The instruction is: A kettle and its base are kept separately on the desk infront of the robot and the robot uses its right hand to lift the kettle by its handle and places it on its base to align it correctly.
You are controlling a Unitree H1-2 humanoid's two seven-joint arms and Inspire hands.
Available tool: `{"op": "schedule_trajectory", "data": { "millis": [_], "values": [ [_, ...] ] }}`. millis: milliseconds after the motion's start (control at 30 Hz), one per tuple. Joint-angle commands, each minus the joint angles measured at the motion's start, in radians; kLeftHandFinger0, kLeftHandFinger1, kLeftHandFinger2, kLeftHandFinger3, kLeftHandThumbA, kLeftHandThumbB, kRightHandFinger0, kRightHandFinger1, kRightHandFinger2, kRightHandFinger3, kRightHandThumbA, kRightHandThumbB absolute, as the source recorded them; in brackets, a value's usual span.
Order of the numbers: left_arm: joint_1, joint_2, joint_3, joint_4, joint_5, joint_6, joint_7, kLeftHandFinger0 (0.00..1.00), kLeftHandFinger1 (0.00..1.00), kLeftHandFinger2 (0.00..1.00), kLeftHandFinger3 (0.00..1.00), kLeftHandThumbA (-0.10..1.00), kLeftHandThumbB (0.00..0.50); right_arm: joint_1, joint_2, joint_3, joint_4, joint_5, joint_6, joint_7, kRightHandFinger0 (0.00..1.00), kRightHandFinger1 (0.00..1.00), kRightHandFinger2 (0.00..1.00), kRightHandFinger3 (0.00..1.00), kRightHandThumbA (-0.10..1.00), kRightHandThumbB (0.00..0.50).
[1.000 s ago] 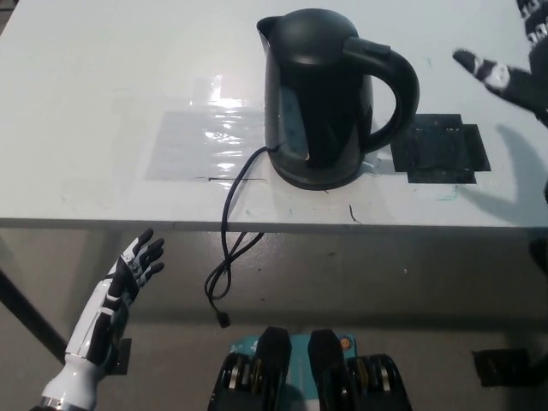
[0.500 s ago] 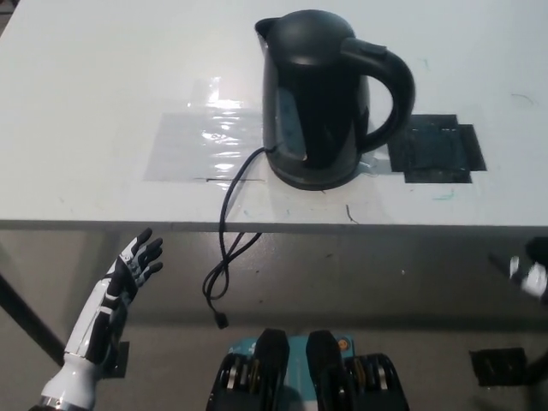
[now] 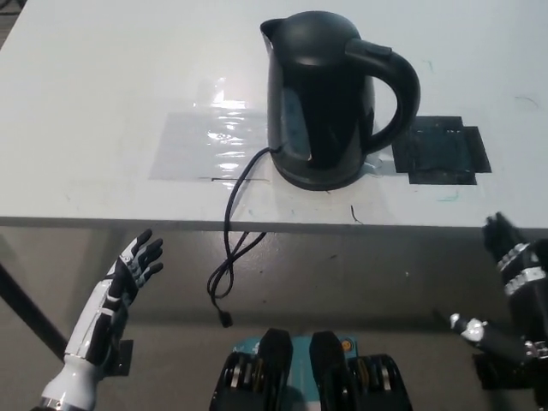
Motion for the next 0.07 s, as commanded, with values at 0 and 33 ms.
{"op": "schedule_trajectory", "data": {
  "millis": [0,33],
  "values": [
    [0.0,0.0,0.013,-0.024,-0.005,-0.03,0.003,1.0,1.0,1.0,1.0,1.0,0.101,-0.016,0.0,0.015,0.027,-0.027,-0.085,-0.008,1.0,1.0,1.0,1.0,1.0,0.369],
    [0.002,0.0,0.013,-0.024,-0.005,-0.03,0.003,1.0,1.0,1.0,1.0,1.0,0.101,-0.015,-0.001,0.016,0.03,-0.027,-0.086,-0.007,1.0,1.0,1.0,1.0,1.0,0.368]
  ]
}}
